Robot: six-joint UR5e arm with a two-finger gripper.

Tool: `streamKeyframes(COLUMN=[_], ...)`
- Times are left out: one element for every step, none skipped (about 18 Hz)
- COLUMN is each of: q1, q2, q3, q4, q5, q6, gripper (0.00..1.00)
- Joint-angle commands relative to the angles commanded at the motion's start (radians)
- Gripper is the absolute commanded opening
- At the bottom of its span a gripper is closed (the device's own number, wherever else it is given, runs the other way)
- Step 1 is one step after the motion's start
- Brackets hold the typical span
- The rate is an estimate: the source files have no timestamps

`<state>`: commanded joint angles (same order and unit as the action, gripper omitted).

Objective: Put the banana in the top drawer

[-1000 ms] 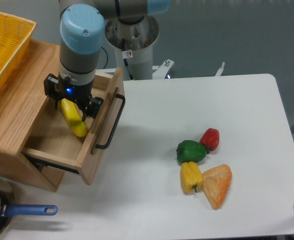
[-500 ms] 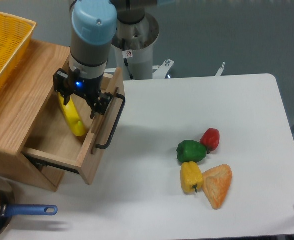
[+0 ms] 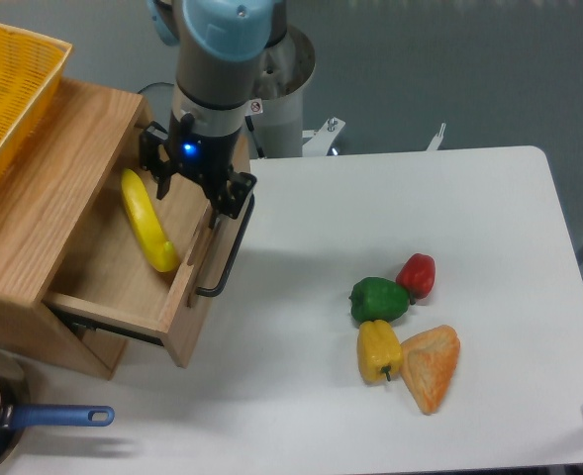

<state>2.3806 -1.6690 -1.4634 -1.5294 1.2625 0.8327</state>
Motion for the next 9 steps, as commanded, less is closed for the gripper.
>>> streamKeyframes(q1=[0.003,0.012,0.038,0.046,0.063,0.077,0.087,0.103,0.12], q2=[0.0,0.0,-0.003,-0.003,-0.003,-0.003,-0.005,-0.006,-0.006], q3=[-0.002,-0.008,-0.009,-0.009,-0.009,-0.009,-0.009,-0.011,-0.017], q4=[-0.002,-0.003,-0.005,-0.005,-0.005,-0.005,-0.005,-0.005,-0.003], q5=[0.002,0.014,0.065,0.081,0.09,0.094,0.094,0.095,0.097], q6=[0.015,0.054,0.133,0.164,0.192,0.221,0.25,0.275,0.301], gripper=[0.79,0.79,0.79,0.79,0.79,0.79,0.79,0.79,0.8])
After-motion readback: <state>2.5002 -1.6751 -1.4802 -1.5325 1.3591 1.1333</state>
